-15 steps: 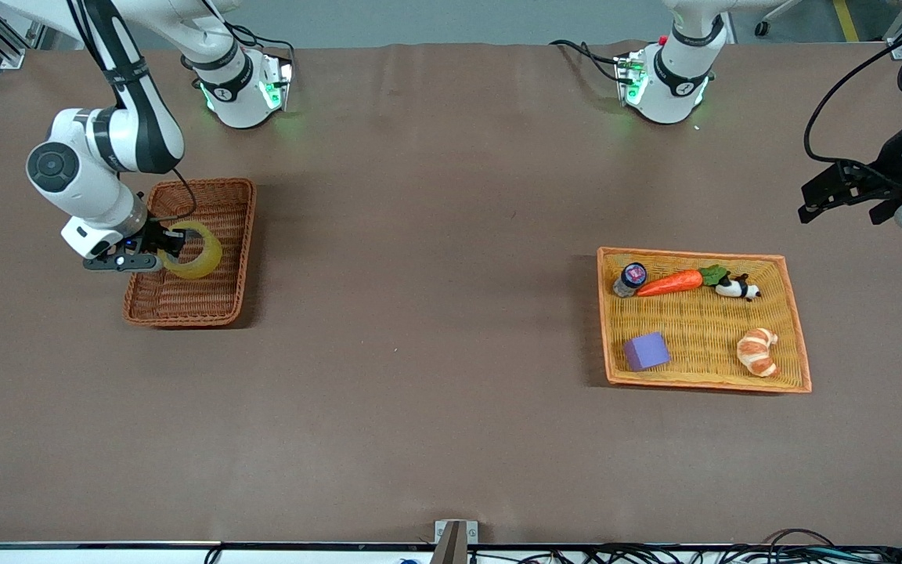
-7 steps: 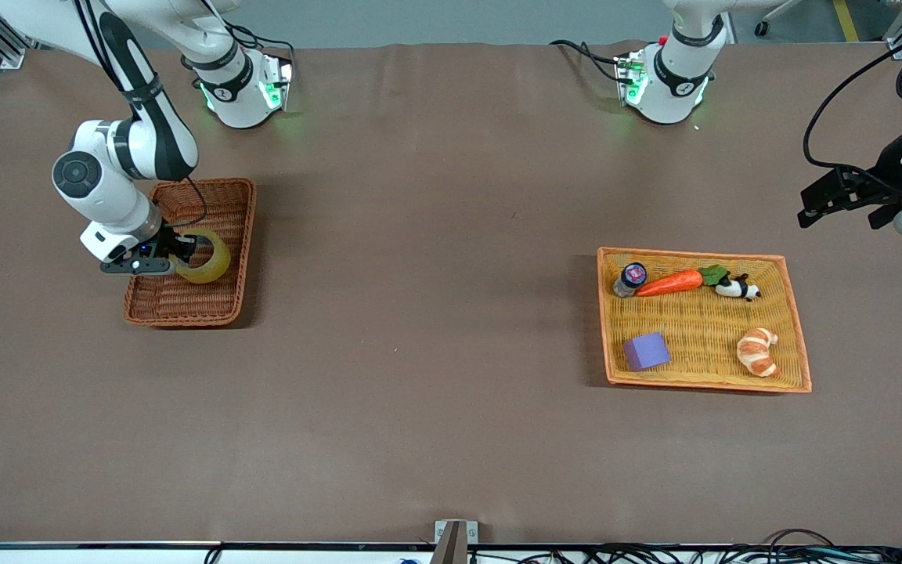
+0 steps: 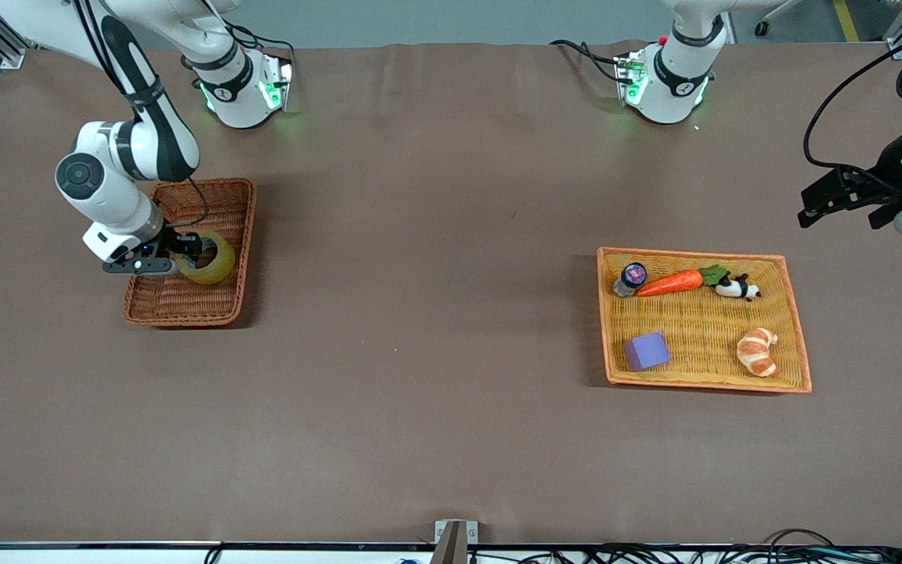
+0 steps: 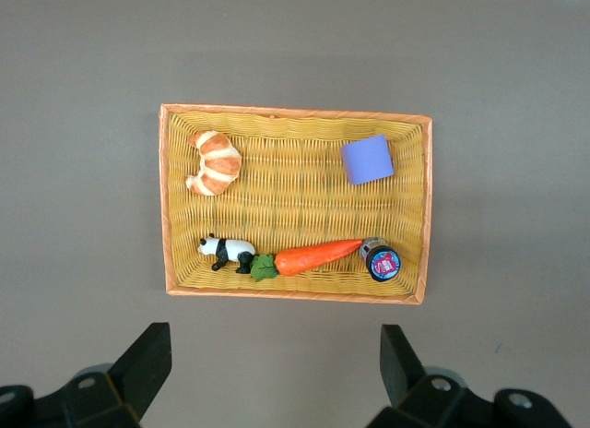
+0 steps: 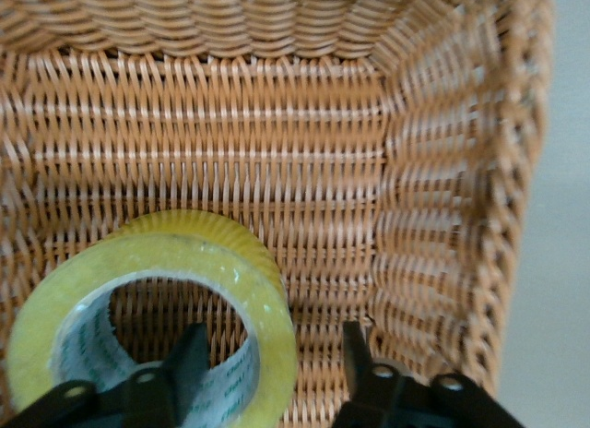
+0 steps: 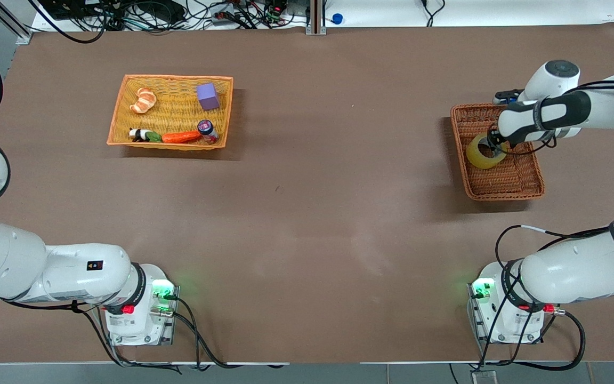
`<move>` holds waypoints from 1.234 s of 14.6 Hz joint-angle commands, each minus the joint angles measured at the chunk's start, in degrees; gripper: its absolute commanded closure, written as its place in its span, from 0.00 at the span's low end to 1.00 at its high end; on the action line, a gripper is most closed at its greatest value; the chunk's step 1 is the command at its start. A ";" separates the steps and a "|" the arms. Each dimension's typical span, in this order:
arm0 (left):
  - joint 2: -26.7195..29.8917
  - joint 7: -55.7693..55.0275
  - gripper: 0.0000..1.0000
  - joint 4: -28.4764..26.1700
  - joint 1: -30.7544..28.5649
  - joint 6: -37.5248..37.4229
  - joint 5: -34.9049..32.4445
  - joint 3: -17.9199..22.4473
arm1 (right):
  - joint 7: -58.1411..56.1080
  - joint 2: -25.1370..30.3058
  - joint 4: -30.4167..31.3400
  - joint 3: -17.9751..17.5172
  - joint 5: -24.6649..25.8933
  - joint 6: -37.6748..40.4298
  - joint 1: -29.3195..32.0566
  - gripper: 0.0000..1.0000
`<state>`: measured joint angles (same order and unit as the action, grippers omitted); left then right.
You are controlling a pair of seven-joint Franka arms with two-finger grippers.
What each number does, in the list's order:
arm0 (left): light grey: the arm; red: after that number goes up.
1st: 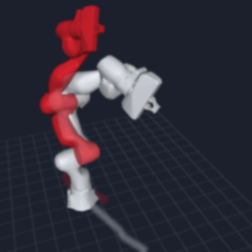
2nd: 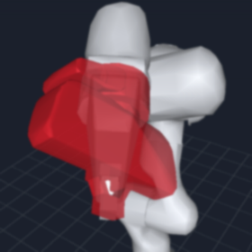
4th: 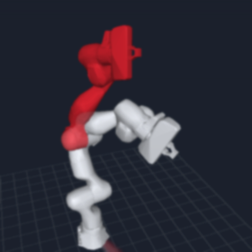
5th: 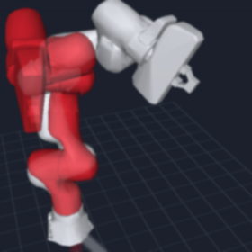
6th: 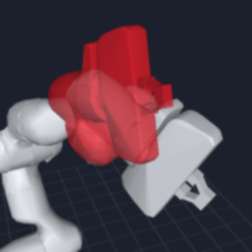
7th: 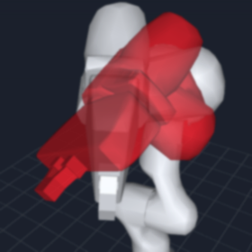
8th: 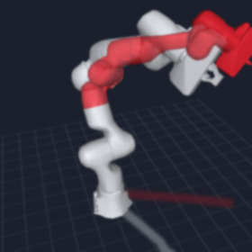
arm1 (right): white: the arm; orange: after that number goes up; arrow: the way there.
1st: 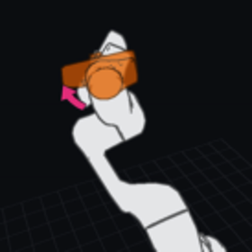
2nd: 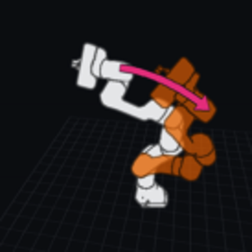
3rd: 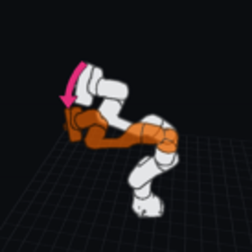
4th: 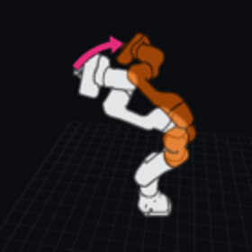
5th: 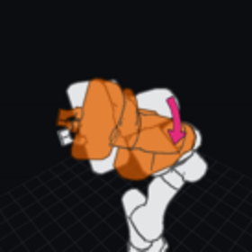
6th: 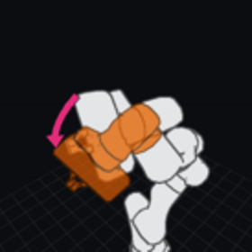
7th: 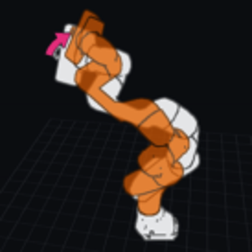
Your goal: Move tape to another basket
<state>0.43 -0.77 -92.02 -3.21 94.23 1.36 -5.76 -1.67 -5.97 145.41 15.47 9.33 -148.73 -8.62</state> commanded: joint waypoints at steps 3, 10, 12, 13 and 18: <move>-1.05 4.11 0.00 1.31 -1.10 -0.36 0.31 -0.04 | -0.18 9.65 -12.58 -1.48 -0.98 19.32 2.55 0.00; -2.28 2.09 0.00 4.13 -1.01 -0.45 -4.00 -0.04 | -0.36 11.24 -40.95 -7.38 -9.50 46.12 8.01 0.00; -1.75 2.27 0.00 4.48 -0.84 -1.06 -3.82 -0.30 | -0.53 10.02 -47.82 -11.83 -9.94 50.89 12.37 0.00; -1.75 2.18 0.00 5.35 -0.66 -1.24 -3.82 -0.56 | -0.53 9.66 -50.63 -14.21 -9.86 52.56 14.06 0.00; -1.66 2.44 0.00 5.89 -0.92 -4.49 -0.85 -0.66 | 4.54 7.73 -60.40 -12.22 -9.33 60.90 11.09 0.00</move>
<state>-0.99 2.00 -87.14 -3.80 91.92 -1.15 -6.33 -0.54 4.13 90.23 2.53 0.83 -92.17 3.02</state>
